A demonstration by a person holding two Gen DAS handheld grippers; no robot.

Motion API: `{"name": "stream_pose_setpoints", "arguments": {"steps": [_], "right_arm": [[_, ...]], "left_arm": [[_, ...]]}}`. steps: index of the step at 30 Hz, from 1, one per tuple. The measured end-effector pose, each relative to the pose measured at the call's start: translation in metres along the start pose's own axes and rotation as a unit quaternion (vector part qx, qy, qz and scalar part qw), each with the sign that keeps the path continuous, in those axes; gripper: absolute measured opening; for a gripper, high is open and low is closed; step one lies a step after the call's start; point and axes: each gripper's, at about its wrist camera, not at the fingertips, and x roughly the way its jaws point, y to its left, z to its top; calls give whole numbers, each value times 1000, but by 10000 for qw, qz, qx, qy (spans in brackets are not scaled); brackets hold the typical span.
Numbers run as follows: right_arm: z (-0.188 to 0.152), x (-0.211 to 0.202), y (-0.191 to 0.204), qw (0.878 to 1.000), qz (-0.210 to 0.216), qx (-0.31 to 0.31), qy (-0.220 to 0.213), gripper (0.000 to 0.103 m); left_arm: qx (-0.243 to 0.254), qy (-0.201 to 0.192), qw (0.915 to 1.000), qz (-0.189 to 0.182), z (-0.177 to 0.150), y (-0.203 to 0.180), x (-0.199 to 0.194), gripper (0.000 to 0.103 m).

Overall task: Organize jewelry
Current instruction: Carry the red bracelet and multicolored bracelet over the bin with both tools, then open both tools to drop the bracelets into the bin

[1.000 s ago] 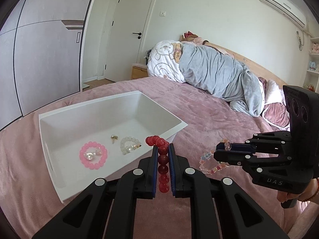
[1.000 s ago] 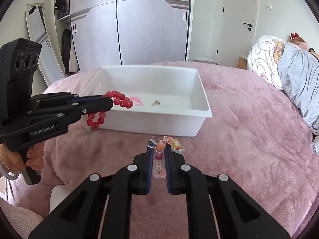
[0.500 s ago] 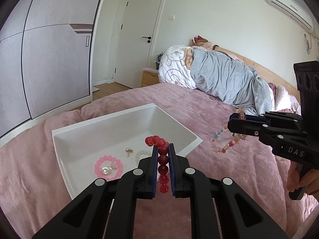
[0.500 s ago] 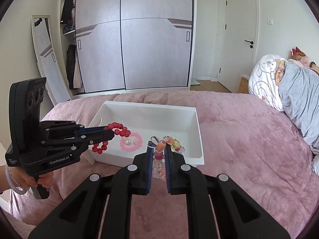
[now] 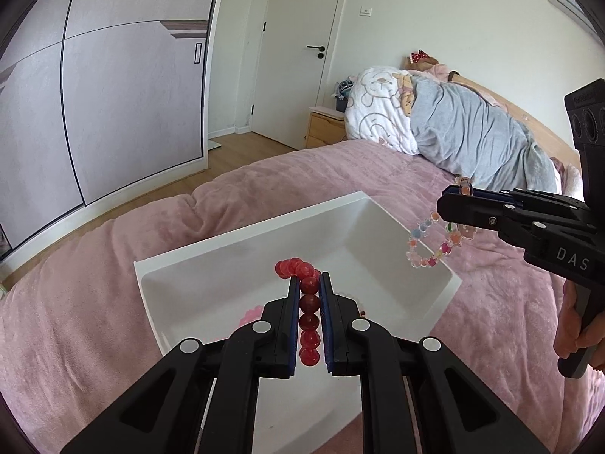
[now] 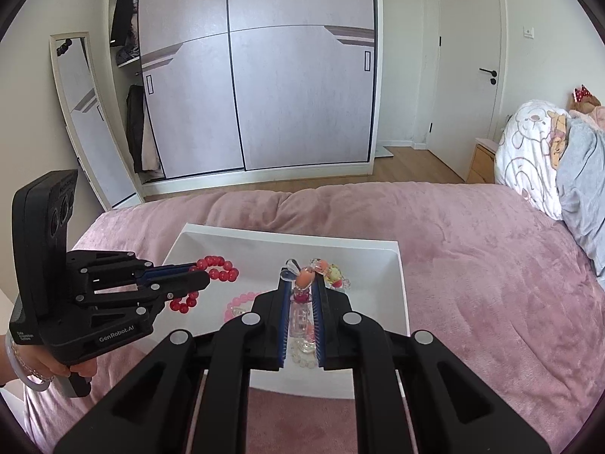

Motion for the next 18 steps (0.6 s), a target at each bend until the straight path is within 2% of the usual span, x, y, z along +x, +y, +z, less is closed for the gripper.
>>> {"name": "stream_pose_setpoints", "arguments": {"steps": [7,13,14,15,16,18], "right_arm": [[2,53,1,9993,-65,34,362,11],[-4,75,7,9983,-142,-5,565,12],[-5,77,9,9981,-155,-6,592,13],[-6,78,10,9980,-176,-8,602,13],[-7,79,11,9979,-216,-16,607,13],[-9,76,11,9980,-225,-5,598,25]], "left_arm": [[-208,124,9992,329,3,19,19,15],[-261,290,9980,498,-3,27,33,16],[-278,292,9976,557,-4,27,34,20],[-300,264,9974,594,-5,28,34,32],[-323,208,9973,633,-6,29,32,36],[-305,123,9971,680,-7,28,29,38]]}}
